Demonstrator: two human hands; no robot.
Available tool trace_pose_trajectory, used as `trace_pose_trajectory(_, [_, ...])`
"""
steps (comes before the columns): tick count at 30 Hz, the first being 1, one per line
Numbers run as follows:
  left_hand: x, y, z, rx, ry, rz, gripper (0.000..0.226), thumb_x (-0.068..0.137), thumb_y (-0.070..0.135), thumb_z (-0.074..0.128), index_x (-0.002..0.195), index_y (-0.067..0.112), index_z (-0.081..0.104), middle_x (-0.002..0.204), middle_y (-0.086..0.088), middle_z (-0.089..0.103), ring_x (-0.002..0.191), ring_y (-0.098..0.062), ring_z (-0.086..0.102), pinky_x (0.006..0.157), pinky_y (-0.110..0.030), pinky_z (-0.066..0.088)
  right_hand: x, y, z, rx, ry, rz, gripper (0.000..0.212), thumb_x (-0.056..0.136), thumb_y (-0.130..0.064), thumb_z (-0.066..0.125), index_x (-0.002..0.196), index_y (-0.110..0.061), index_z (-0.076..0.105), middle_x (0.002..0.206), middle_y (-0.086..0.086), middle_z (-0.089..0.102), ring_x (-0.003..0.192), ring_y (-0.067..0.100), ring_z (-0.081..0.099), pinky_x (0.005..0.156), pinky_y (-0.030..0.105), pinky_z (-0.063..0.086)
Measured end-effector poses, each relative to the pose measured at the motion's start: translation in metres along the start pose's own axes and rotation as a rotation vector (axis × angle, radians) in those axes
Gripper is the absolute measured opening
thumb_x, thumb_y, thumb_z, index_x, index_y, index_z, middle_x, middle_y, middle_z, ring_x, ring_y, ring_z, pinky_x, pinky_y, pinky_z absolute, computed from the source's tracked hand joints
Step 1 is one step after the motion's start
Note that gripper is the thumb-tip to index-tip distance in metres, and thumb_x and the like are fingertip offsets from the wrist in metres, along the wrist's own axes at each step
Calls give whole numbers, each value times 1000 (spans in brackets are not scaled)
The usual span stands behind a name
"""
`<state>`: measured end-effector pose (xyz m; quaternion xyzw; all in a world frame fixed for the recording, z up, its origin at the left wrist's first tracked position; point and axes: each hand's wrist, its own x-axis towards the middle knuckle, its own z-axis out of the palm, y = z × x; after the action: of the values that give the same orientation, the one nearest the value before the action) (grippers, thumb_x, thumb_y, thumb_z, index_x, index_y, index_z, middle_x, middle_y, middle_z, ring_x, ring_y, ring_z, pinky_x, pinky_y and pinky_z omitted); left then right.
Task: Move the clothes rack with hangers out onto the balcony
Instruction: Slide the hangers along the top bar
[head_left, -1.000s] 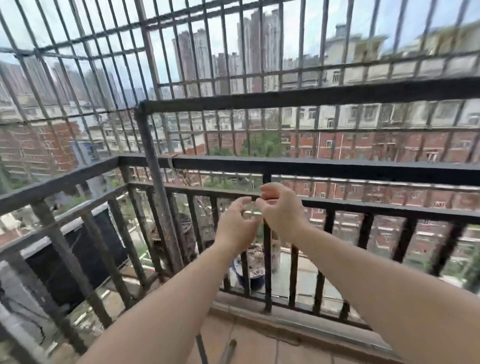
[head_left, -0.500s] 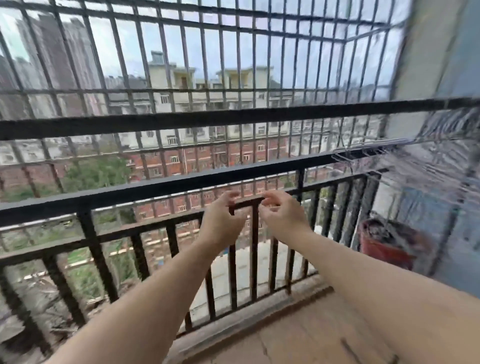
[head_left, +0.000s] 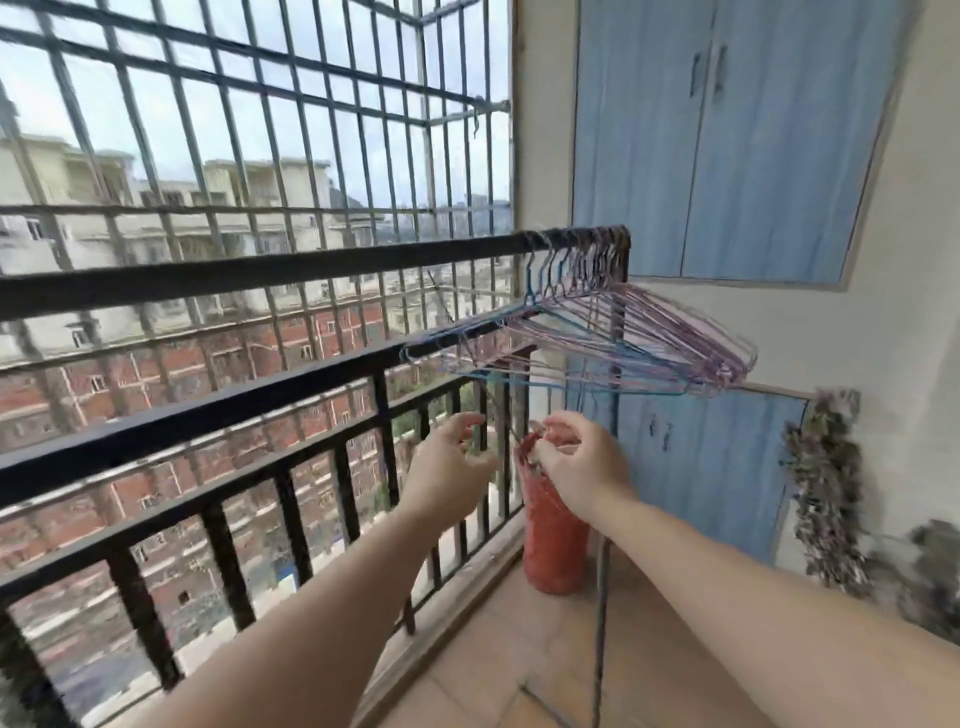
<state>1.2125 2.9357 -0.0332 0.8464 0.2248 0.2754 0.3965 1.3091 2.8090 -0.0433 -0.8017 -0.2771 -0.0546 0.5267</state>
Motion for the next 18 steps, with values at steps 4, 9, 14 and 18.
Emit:
trace_pose_trajectory(4, [37, 27, 33, -3, 24, 13, 38, 84, 26, 64, 121, 30, 59, 101, 7, 67, 66, -11, 66, 55, -25, 53, 44, 8, -22, 16, 82, -125, 20, 83, -26, 63, 103, -25, 65, 87, -11, 66, 80, 7, 63, 65, 18, 46])
trace_pose_trajectory(9, [94, 71, 40, -162, 118, 132, 27, 88, 33, 64, 114, 29, 59, 100, 11, 68, 68, 3, 63, 52, -18, 54, 119, -35, -52, 15, 270, -371, 18, 85, -23, 62, 103, -22, 64, 89, -9, 67, 77, 3, 62, 63, 16, 49])
trace_pose_trajectory(14, [157, 99, 20, -447, 303, 54, 54, 85, 44, 65, 130, 21, 46, 97, 6, 68, 76, -9, 69, 69, -34, 58, 186, -73, -54, -171, 270, -544, 25, 85, -15, 63, 110, -17, 64, 101, -3, 67, 81, 8, 59, 59, 6, 33])
trace_pose_trajectory(18, [189, 98, 15, -573, 338, 79, 15, 86, 40, 65, 89, 25, 65, 79, 7, 73, 71, -12, 71, 72, -39, 59, 215, -83, -36, -433, 162, -641, 42, 82, -21, 65, 123, -21, 56, 116, -2, 63, 102, 19, 58, 81, 33, 46])
